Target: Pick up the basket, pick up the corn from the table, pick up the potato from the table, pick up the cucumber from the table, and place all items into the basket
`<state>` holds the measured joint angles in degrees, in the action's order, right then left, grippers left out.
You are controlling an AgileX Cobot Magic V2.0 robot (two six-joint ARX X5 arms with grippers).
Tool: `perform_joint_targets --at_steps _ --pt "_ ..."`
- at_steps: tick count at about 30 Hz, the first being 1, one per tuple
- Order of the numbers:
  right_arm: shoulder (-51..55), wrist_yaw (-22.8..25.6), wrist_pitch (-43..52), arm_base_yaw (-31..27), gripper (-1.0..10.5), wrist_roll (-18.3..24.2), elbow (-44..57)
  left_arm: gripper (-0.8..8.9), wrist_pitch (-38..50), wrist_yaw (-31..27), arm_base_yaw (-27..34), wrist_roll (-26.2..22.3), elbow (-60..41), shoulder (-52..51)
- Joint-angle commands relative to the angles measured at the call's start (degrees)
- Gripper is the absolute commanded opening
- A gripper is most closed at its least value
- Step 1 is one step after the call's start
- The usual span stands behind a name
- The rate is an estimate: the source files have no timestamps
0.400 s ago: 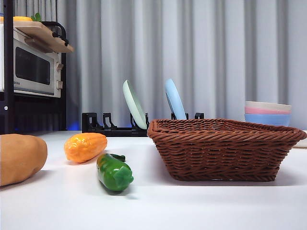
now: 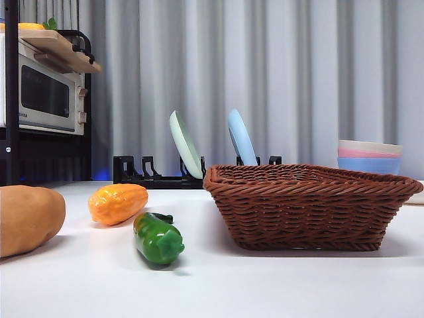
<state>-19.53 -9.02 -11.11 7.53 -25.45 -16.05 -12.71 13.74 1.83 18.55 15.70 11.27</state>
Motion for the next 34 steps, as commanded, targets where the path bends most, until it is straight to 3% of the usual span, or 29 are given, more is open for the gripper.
perform_joint_targets --at_steps 1,8,12,18,23,34 --pt "-5.88 -0.09 -0.07 0.02 -0.1 4.92 -4.31 -0.06 -1.33 0.20 0.15 -5.79 3.85 4.22" --pt "-21.57 -0.50 -5.84 0.02 -0.1 11.08 -15.82 -0.06 -9.25 0.39 0.13 -11.10 15.19 17.53" --pt "-29.94 -5.57 -10.16 0.02 0.0 13.97 -21.68 -0.05 -13.07 3.32 0.13 -14.01 20.02 24.55" --pt "-39.08 -13.55 -13.81 0.02 0.1 16.63 -26.69 0.21 -12.66 8.48 0.13 -14.29 22.32 31.89" --pt "-42.18 -13.33 -13.22 0.02 3.0 17.44 -27.41 3.07 -12.63 9.16 0.13 -14.23 22.32 34.14" --pt "-54.90 -11.47 -10.60 0.02 3.2 17.94 -33.42 3.21 -12.00 9.05 0.13 -14.08 22.32 34.34"
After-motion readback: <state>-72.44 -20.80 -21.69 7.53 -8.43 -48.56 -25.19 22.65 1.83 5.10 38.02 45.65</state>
